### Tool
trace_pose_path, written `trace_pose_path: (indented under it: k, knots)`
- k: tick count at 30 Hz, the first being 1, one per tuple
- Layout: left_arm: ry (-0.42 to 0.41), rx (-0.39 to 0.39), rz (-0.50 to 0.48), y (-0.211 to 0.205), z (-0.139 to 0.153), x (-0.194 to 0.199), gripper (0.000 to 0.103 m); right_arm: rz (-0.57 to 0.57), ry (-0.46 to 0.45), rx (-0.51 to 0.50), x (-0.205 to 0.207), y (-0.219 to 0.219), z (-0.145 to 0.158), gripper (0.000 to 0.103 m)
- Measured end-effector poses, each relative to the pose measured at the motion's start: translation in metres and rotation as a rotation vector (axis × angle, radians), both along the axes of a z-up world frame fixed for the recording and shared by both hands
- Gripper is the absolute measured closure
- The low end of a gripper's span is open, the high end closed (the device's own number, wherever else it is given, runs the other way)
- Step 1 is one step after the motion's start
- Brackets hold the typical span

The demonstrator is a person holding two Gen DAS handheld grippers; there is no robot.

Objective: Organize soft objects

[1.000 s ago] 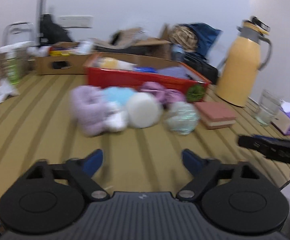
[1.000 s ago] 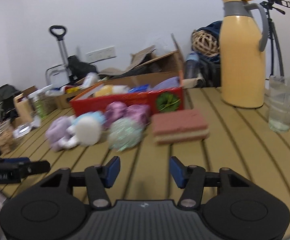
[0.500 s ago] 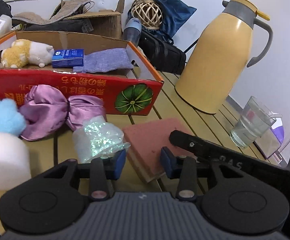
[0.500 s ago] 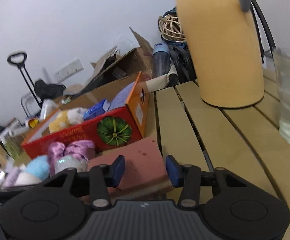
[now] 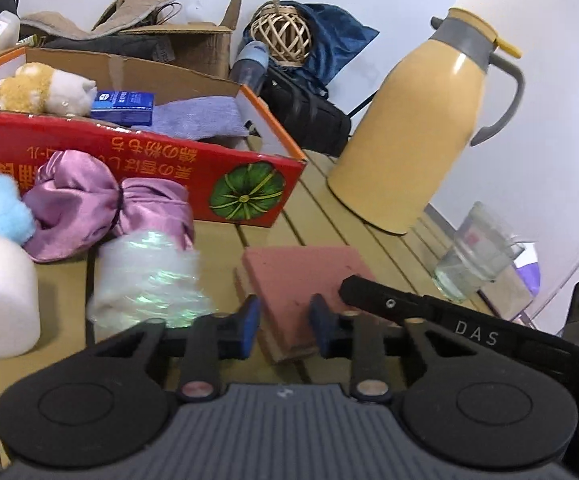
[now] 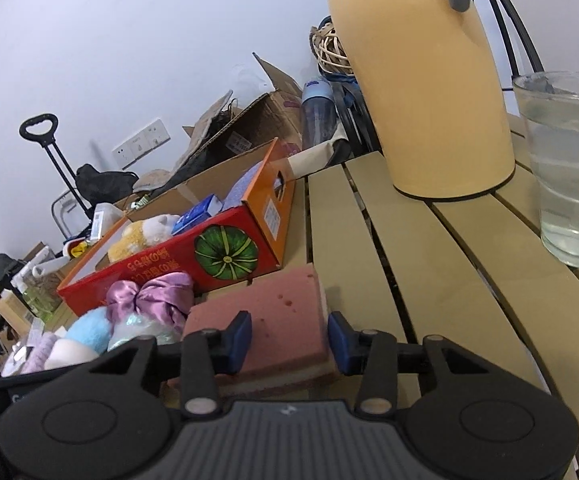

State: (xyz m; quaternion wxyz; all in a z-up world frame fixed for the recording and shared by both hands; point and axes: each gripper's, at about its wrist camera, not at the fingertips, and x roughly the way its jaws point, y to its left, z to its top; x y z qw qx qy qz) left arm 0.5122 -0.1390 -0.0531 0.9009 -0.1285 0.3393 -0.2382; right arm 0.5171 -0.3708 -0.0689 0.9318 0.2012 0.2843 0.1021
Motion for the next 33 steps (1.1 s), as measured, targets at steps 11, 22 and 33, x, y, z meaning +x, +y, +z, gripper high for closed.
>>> trace_pose_path:
  k: [11,22,33]
  knots:
    - [-0.132,-0.058,0.046,0.022,0.041,-0.044,0.076,0.010,-0.151,0.000,-0.050,0.015,0.046,0.073]
    - [-0.222,-0.083,0.119,0.051,0.085,-0.036,0.076,0.039,-0.229,0.025,-0.040,0.046,0.090,0.074]
    - [-0.175,-0.093,0.151,0.057,0.091,0.083,0.076,0.004,-0.206,0.035,0.078,0.061,0.100,0.074]
